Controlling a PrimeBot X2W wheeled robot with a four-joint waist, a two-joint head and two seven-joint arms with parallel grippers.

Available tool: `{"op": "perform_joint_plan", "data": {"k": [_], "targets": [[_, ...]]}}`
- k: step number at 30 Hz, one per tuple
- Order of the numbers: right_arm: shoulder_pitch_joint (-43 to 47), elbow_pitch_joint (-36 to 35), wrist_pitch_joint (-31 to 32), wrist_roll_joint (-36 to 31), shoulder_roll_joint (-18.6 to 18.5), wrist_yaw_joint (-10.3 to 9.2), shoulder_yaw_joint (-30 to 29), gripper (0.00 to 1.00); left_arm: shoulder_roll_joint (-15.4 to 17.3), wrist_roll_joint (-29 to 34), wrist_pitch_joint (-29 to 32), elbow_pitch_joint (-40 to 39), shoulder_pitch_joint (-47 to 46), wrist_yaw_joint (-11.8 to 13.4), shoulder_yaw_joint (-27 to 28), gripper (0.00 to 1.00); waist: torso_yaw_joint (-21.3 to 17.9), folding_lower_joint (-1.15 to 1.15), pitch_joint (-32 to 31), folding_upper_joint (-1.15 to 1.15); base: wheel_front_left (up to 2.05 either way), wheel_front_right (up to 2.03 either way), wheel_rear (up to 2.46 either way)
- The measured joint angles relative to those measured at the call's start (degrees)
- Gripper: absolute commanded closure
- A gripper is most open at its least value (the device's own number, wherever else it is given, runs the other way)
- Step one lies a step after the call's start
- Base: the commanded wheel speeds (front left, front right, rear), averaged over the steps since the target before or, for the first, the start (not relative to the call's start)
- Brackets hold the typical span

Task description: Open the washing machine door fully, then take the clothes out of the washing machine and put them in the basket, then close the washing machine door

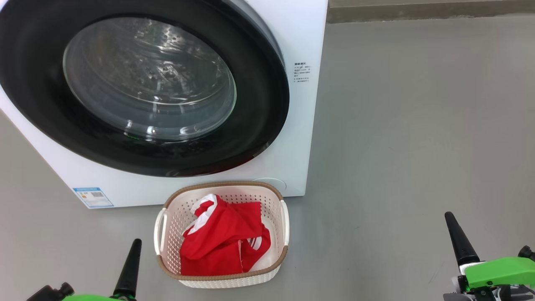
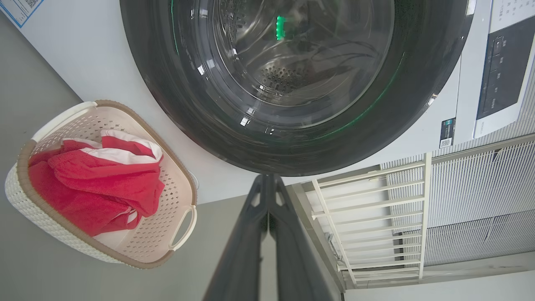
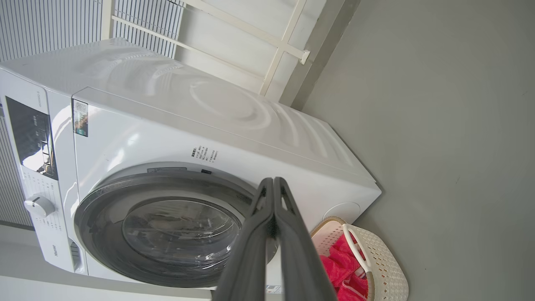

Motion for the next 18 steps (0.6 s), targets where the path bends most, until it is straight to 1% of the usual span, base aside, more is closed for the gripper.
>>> {"op": "perform_joint_plan", "data": {"k": [18], "targets": [[-1.8, -0.3, 3.0, 9.3, 0.2, -0.01, -0.3, 1.00, -0.2, -10.4, 3.0, -0.2, -0.9, 0.0, 1.1, 1.00, -0.5, 0.00, -0.8, 0.00, 0.00, 0.00, 0.00]]}}
